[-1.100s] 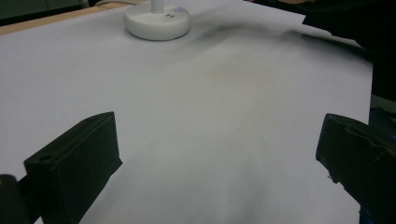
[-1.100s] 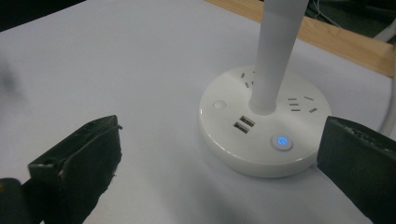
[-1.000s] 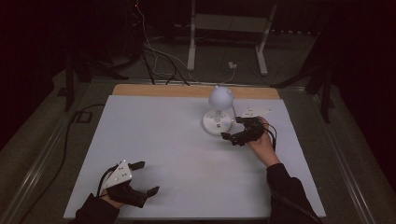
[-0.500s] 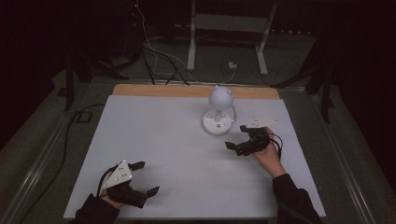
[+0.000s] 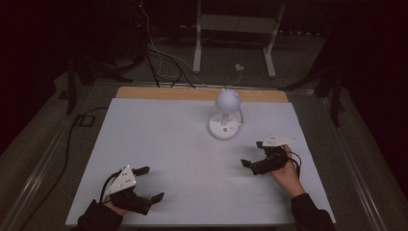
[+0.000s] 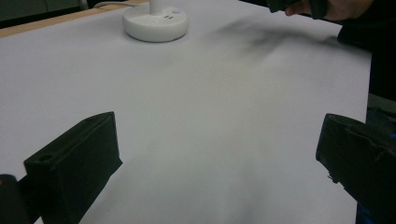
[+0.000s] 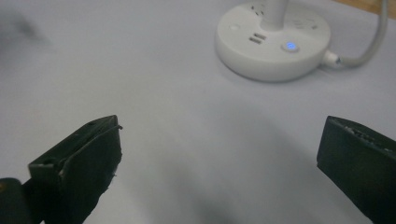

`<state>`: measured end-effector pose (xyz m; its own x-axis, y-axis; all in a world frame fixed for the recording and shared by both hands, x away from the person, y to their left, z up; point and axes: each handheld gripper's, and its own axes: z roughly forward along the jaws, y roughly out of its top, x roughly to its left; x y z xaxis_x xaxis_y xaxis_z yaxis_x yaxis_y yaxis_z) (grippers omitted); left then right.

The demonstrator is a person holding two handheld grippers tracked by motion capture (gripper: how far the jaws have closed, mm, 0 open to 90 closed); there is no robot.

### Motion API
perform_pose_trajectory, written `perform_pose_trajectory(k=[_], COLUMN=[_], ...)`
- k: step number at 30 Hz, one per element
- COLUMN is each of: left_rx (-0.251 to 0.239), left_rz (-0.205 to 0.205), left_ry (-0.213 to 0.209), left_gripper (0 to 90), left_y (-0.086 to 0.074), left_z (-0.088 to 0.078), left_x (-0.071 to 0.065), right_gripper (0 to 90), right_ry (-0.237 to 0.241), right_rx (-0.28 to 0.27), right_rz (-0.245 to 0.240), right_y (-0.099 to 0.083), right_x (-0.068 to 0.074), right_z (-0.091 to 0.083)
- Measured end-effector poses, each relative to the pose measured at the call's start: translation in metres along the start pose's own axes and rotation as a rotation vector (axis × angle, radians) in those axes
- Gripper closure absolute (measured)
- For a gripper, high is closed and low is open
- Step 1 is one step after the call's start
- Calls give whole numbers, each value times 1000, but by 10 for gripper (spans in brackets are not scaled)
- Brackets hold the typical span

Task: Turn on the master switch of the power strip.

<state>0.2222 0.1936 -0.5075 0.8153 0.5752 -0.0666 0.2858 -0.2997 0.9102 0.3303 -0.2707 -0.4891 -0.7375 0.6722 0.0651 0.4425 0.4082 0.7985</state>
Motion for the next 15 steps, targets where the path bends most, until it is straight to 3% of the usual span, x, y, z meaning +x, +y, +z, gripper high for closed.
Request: perform_pose_trajectory(k=[15], left_rx=[3], left_rz=[2], left_ry=[0], left_gripper=[1], left_y=[0], left_z=[1], left_x=[-1], right_gripper=[0], right_ry=[-40], right_rx=[62], right_rz=[31], right_y=[-41], right_x=[5], right_z=[-30])
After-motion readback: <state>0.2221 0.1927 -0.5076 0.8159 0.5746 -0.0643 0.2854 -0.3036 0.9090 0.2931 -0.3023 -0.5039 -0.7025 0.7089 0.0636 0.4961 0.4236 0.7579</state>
